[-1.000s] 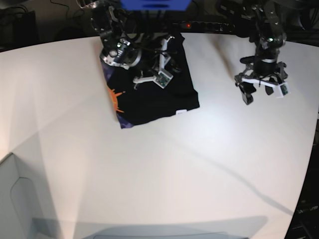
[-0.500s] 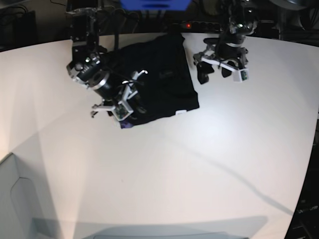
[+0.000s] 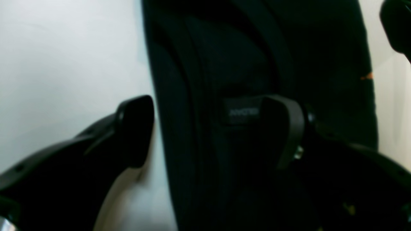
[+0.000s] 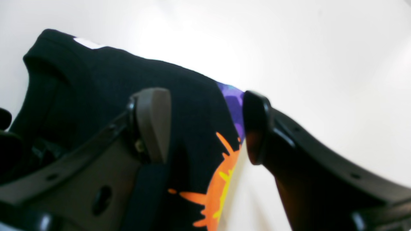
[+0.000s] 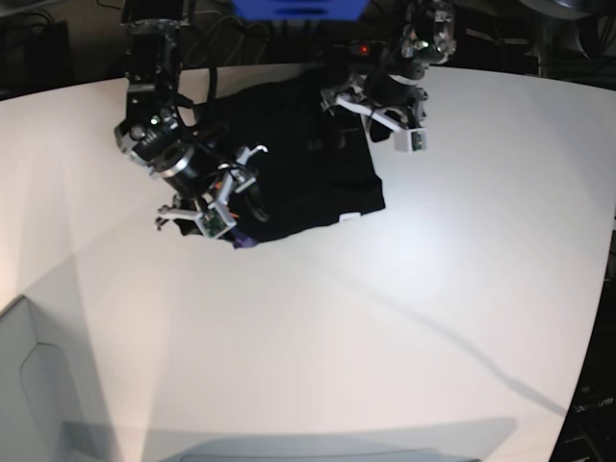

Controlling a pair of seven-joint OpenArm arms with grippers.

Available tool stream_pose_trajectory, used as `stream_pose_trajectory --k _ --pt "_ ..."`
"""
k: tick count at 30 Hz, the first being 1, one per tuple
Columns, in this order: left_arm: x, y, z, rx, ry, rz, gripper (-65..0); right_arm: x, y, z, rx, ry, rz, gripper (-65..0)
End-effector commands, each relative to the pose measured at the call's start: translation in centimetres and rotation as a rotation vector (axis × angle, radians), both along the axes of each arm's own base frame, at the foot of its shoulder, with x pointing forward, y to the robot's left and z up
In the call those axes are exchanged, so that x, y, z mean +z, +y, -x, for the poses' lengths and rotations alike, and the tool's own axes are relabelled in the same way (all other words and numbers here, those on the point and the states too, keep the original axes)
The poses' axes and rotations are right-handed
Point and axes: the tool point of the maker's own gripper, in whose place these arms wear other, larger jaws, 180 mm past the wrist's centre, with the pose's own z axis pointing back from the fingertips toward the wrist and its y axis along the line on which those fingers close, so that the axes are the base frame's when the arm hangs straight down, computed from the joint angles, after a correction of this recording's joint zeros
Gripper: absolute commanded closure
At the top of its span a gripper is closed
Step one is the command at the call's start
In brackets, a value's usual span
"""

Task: Fold the T-shirt properly
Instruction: 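Flatten and tuck the folded shirt with the right gripper, then push the folded shirt into a square with the left gripper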

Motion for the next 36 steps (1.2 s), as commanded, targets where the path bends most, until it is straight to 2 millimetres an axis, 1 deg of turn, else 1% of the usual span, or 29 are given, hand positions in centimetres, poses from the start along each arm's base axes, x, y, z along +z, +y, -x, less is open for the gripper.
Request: stream_pose_trajectory --k 1,3,5,8,10,11,13,16,17,18,20,21,24,26,28,30,33,36 --pt "0.0 0.0 0.1 0.007 -0.003 0.003 -49.9 1.4 0.4 -0.5 0.007 -0.048 -0.033 -36.4" --pt "-1.1 0.0 0.6 0.006 0.027 0.002 -49.9 1.5 0.4 -0.5 0.007 -0.050 -0.033 -36.4" --pt "-1.7 -0.2 0.2 0.002 0.035 0.004 -49.6 1.6 0.4 -0.6 0.007 -0.053 -0.032 -36.4" --pt "-2.9 -0.4 0.5 -0.009 0.067 0.006 -49.1 1.7 0.3 -0.7 0.004 -0.057 -0.031 -36.4" --pt "-3.1 -0.4 0.6 -0.010 0.072 0.006 -44.4 1.7 -0.9 -1.0 -0.029 -0.058 -0.023 -36.3" --pt "-3.1 -0.4 0.6 -0.009 0.071 0.005 -39.2 1.7 -1.6 -1.1 -0.048 -0.059 -0.019 -36.3" --pt "-3.1 -0.4 0.4 -0.010 0.069 0.006 -25.2 2.2 -2.9 -2.0 -0.082 -0.080 -0.011 -36.3" --pt "-2.6 -0.4 -1.0 -0.017 0.039 0.003 -7.0 2.4 -5.4 -2.6 -0.155 -0.087 -0.001 -36.3" --pt "-2.8 -0.3 -1.1 -0.018 0.042 -0.001 -0.7 2.5 -6.0 -2.8 -0.172 -0.088 0.006 -36.3" --pt "-3.1 -0.3 -1.3 -0.020 0.046 -0.003 0.0 2.6 -6.5 -3.1 -0.186 -0.086 0.015 -36.2" --pt "-3.2 0.3 -2.4 -0.030 0.031 -0.024 -1.0 2.5 -8.1 -3.3 -0.226 -0.065 0.041 -36.2" --pt "-3.5 0.4 -2.6 -0.043 0.034 -0.032 -0.6 2.5 -8.9 -3.5 -0.248 -0.059 0.051 -36.2" --pt "-3.9 -1.0 -4.0 -0.172 0.011 -0.071 0.0 2.8 -12.1 -3.8 -0.338 -0.052 0.075 -36.2" --pt "-4.0 -2.5 -4.7 -0.302 -0.010 -0.113 0.0 3.0 -13.7 -3.9 -0.384 -0.050 0.083 -36.2" --pt "-3.9 -3.7 -6.0 -0.448 -0.050 -0.179 0.0 3.2 -15.6 -3.7 -0.437 -0.052 0.092 -36.2" --pt "-3.8 -4.7 -7.3 -0.584 -0.090 -0.253 0.0 3.3 -17.2 -3.5 -0.481 -0.053 0.097 -36.2" --pt "-3.7 -6.2 -9.5 -0.778 -0.148 -0.376 0.0 3.4 -18.9 -2.9 -0.531 -0.054 0.102 -36.2" --pt "-3.1 -7.7 -11.9 -0.914 -0.211 -0.483 0.0 3.4 -21.0 -2.1 -0.594 -0.050 0.109 -36.2"
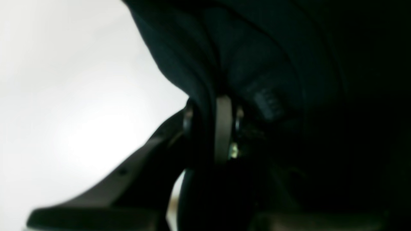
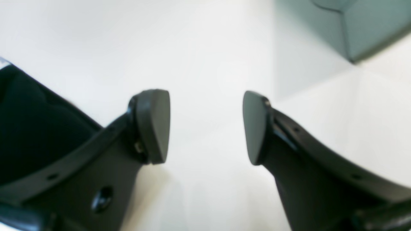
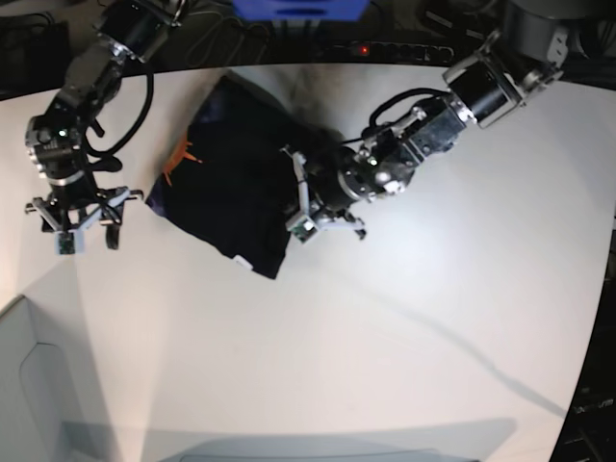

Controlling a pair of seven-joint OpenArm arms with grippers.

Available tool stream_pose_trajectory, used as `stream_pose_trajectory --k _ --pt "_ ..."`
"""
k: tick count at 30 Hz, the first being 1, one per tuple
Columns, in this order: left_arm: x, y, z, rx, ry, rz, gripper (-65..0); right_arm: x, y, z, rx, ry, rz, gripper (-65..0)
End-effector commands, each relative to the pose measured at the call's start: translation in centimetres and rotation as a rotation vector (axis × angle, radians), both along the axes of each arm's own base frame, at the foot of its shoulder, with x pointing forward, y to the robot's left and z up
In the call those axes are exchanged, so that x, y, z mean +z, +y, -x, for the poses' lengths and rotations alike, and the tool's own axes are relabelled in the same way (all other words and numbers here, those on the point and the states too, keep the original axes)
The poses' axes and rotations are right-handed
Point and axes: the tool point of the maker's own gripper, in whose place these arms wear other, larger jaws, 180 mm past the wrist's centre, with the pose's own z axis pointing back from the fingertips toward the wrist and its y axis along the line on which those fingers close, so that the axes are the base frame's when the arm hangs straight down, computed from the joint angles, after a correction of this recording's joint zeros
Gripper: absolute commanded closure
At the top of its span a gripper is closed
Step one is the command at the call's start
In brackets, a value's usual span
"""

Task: Fold the T-shirt properly
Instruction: 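Push the folded shirt into a square with the left gripper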

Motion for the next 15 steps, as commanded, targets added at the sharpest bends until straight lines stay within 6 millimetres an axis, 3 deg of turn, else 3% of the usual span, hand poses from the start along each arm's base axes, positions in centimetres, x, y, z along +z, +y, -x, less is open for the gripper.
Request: stream_pose_trajectory --k 1,9,15 --pt "-0.3 0.6 -0.9 -0.022 -0.009 -0.076 0.0 1.6 -0.6 -0.5 -0.005 -0.057 0.012 -36.2" --pt "1.7 -7.2 -3.6 -0.384 -0.076 -0.138 0.0 0.9 -5.2 2.8 -0.153 -0.025 0.028 -36.2" --pt "2.1 -11.4 -4.4 -0.560 -0.201 -0.257 0.0 -0.4 -7.3 5.8 -0.224 0.027 0.038 -36.2"
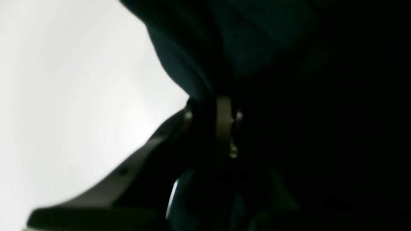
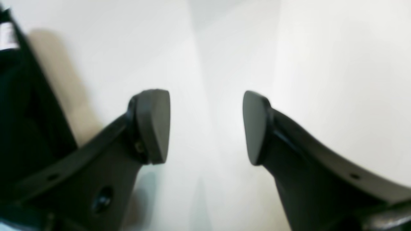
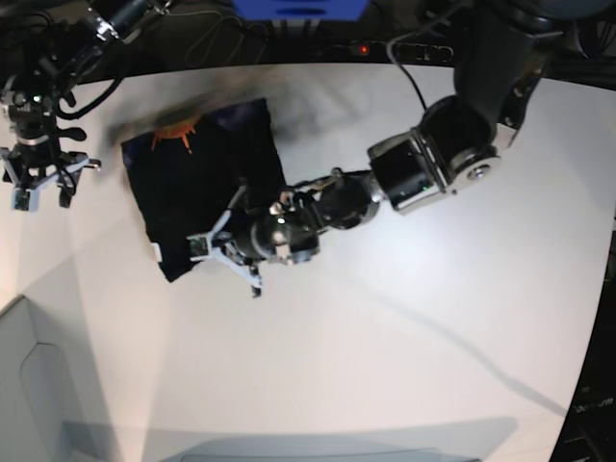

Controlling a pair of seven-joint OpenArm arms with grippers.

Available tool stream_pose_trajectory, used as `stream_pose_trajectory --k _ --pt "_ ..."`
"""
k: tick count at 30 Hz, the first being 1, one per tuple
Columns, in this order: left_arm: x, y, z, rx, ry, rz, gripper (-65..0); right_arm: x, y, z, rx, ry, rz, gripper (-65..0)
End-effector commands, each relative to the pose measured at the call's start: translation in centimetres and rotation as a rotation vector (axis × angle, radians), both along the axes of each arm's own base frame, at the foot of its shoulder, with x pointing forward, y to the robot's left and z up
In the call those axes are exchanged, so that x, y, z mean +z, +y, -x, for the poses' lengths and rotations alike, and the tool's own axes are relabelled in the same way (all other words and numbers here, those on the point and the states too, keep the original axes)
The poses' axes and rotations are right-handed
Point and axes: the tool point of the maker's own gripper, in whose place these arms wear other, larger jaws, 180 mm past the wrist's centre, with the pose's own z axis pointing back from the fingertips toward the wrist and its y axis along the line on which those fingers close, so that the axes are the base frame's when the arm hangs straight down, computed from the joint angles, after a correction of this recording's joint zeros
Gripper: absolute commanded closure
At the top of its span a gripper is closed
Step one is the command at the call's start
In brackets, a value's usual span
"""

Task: Fold the T-shirt properly
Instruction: 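Push the folded shirt into a square with the left gripper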

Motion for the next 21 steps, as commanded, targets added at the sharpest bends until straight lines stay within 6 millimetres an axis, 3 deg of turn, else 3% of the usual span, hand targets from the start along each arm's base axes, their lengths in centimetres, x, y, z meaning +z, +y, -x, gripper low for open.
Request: stream_pose_trajectory --k 1,6,8,10,14,16,18,21 --pt "1.1 -1.4 -0.3 -0.054 -0.044 -0.008 0.0 1.2 -0.4 -0.2 0.001 -0.045 0.017 -36.2" --pt "2.0 -4.3 0.0 -0.176 -0.182 -0.076 -0.2 0.7 -1.1 1.2 -0.057 -0.038 0.000 -36.2" --pt "2.6 -5.2 0.0 -0.191 -0.213 -0.084 -3.6 0.6 -1.2 1.4 -0.065 -0.038 -0.003 -36.2" --pt "2.9 -5.6 0.0 -0.201 -0.233 -0.085 -10.1 0.6 -1.2 1.4 -0.067 -0.037 -0.005 -36.2" --pt "3.5 -5.7 -0.5 -0.208 -0.269 -0.088 -30.9 0.5 -1.2 1.5 -0.068 -0.036 -0.006 -36.2" --pt "4.2 -6.1 -0.5 -0.219 -0.292 -0.075 -37.4 0.5 -1.2 1.5 -0.068 -0.036 -0.006 -36.2" --pt "5.4 -6.0 -0.7 -0.224 -0.328 -0.059 -38.3 0.5 -1.2 1.5 -0.068 -0.036 -0.006 -36.2" --pt "9.5 -6.3 -2.1 -0.183 -0.397 0.031 -38.5 0.5 -0.9 1.3 -0.061 -0.037 -0.010 -36.1"
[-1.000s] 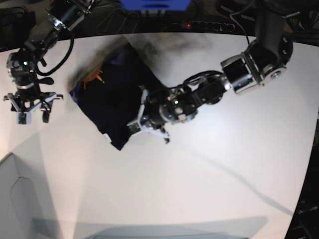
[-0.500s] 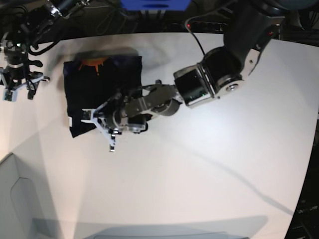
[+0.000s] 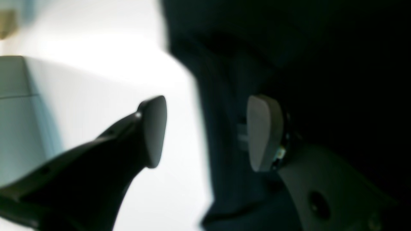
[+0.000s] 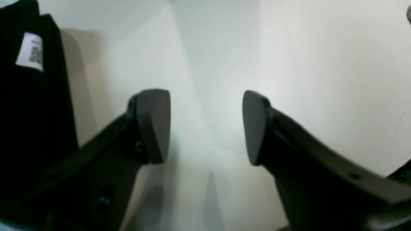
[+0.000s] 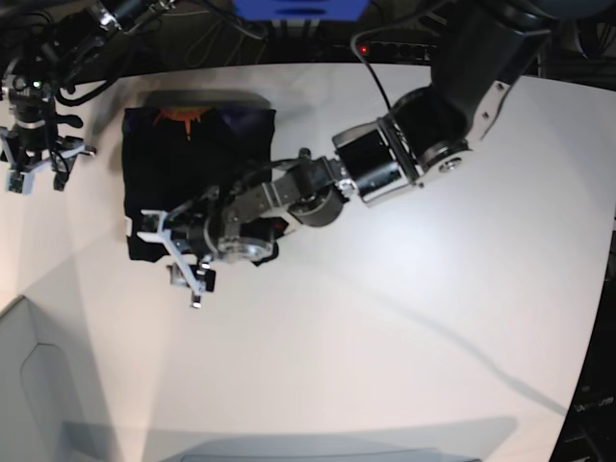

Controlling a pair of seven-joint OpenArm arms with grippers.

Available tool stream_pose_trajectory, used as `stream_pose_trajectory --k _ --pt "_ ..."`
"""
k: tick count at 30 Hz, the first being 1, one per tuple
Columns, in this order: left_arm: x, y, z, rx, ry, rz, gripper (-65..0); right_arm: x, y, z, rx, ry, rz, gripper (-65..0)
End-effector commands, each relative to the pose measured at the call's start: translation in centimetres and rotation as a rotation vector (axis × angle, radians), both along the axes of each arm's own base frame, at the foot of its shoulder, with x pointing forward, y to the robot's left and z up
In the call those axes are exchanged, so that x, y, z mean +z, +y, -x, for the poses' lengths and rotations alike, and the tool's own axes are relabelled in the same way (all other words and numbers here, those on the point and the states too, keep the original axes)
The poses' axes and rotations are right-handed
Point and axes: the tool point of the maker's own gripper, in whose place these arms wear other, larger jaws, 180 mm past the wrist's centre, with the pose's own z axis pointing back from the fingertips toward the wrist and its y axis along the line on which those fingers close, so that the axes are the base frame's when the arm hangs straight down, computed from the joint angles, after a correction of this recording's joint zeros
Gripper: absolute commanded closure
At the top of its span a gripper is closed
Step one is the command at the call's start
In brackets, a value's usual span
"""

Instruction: Fold the T-shirt properly

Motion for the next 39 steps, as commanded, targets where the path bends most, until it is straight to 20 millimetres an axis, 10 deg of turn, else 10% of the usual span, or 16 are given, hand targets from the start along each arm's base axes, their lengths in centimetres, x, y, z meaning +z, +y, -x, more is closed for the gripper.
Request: stream_pose_trajectory --k 1,6,11,14,24,31,39 --pt "4.3 -1.0 -1.8 0.011 -0.078 0.087 -38.6 1.6 -0.1 -0.8 0.015 -0.056 0.023 -36.1" --pt "13.3 1.7 -5.0 0.100 -0.224 0.283 -38.7 3.5 1.6 -1.6 0.034 -0.109 0.038 -31.4" --pt "17.3 10.1 -7.3 0.261 -0.332 0.366 -38.6 3.4 6.8 -1.9 0.175 -0.093 0.024 -12.6" --pt "15.6 17.0 -7.7 0.411 -0.322 0.358 -38.5 1.4 11.4 -1.4 0.314 -0.036 -0.034 0.0" --pt "7.1 34.9 -3.3 0.912 -0.144 0.367 -38.5 0.1 23.5 -0.2 0.631 -0.048 -0.195 0.0" --pt "4.9 41.5 0.5 1.122 -0.042 0.467 -38.5 -3.0 25.4 1.3 0.660 0.032 -0.275 0.0" --pt "2.6 43.7 3.6 1.200 0.007 0.426 -38.5 -5.6 26.2 1.6 0.641 0.025 -0.358 0.0"
